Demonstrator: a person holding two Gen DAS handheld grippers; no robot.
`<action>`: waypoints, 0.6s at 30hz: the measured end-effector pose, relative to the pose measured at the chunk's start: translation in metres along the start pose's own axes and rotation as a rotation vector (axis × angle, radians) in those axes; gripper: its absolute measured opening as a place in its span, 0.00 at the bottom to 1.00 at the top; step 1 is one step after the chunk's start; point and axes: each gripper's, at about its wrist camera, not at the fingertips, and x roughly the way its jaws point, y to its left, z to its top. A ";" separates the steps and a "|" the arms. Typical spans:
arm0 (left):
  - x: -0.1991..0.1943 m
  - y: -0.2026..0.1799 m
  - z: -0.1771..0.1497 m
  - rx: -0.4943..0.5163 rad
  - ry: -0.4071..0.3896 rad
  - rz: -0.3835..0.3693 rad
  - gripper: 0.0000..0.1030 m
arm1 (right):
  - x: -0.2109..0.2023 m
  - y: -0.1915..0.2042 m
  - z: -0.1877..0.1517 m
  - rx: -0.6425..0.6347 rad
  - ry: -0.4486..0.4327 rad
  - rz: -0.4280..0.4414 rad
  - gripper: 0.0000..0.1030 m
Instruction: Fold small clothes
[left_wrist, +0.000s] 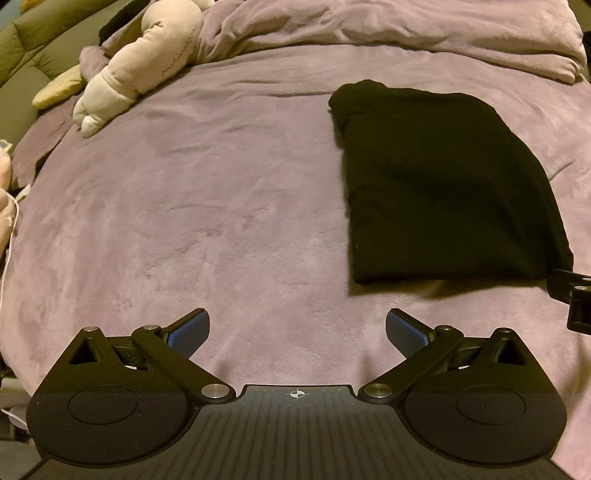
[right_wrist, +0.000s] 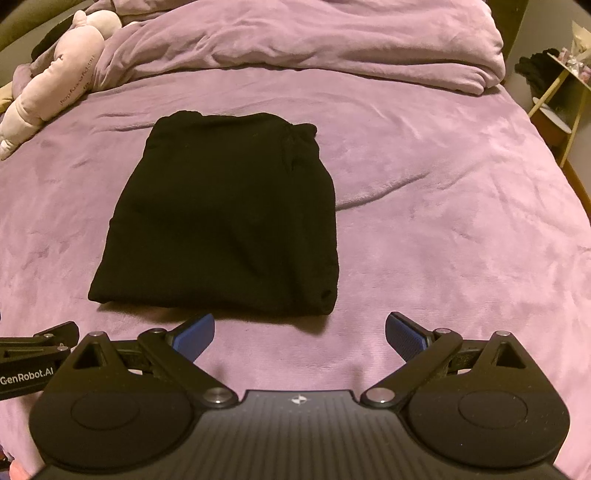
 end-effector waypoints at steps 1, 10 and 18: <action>0.000 0.000 0.000 0.000 0.001 -0.001 1.00 | 0.000 0.000 0.000 0.001 0.001 -0.002 0.96; 0.000 0.001 0.002 -0.002 0.000 -0.006 1.00 | 0.001 0.001 0.002 -0.003 0.003 -0.002 0.96; 0.001 0.002 0.002 -0.001 0.006 -0.006 1.00 | 0.001 0.002 0.001 -0.005 0.006 -0.001 0.96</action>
